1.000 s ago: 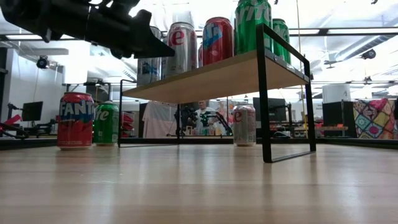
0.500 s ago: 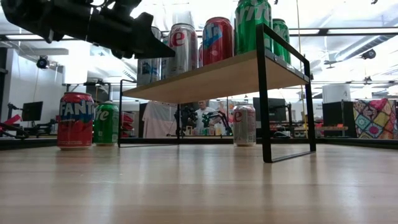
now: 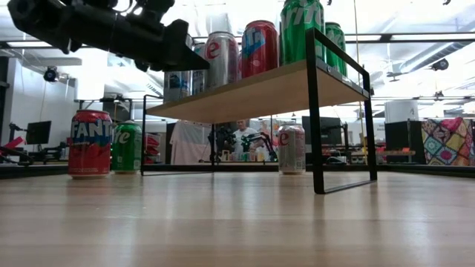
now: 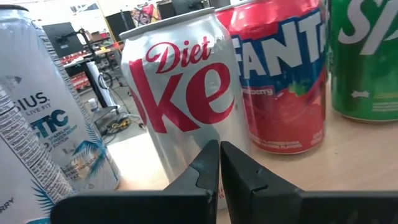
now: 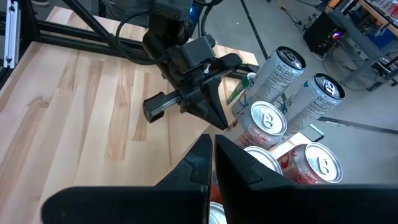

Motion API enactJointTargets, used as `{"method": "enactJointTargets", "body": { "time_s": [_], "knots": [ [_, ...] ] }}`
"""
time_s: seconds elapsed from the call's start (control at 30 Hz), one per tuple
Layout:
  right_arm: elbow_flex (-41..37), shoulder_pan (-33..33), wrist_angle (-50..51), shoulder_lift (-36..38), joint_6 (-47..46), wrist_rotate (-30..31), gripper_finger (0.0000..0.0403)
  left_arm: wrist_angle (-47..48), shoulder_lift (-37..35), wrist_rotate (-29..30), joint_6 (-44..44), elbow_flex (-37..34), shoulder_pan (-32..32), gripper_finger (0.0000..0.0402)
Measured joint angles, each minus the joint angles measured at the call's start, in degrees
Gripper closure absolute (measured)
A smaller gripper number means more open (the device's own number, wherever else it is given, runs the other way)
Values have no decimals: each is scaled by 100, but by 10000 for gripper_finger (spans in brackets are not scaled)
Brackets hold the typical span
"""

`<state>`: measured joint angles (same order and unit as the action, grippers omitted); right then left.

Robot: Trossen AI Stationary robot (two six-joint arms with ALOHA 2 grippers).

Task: Place canned beverage on shelf
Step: Put the silver soda can on the shelf aligned with the other silver soda can

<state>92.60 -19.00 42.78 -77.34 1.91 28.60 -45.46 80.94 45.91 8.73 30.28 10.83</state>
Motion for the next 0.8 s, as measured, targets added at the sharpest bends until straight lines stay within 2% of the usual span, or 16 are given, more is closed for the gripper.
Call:
{"method": "enactJointTargets", "body": {
  "time_s": [0.37, 0.57, 0.8],
  "knots": [
    [-2, 1, 31, 0, -1, 2, 394, 1, -10, 0, 276, 0, 39, 401],
    [-2, 2, 31, 0, 7, 4, 394, -107, 22, -337, 300, 0, -68, 401],
    [-2, 1, 31, 0, 17, 4, 394, -156, 27, -304, 439, 0, -120, 401]
  ]
}}
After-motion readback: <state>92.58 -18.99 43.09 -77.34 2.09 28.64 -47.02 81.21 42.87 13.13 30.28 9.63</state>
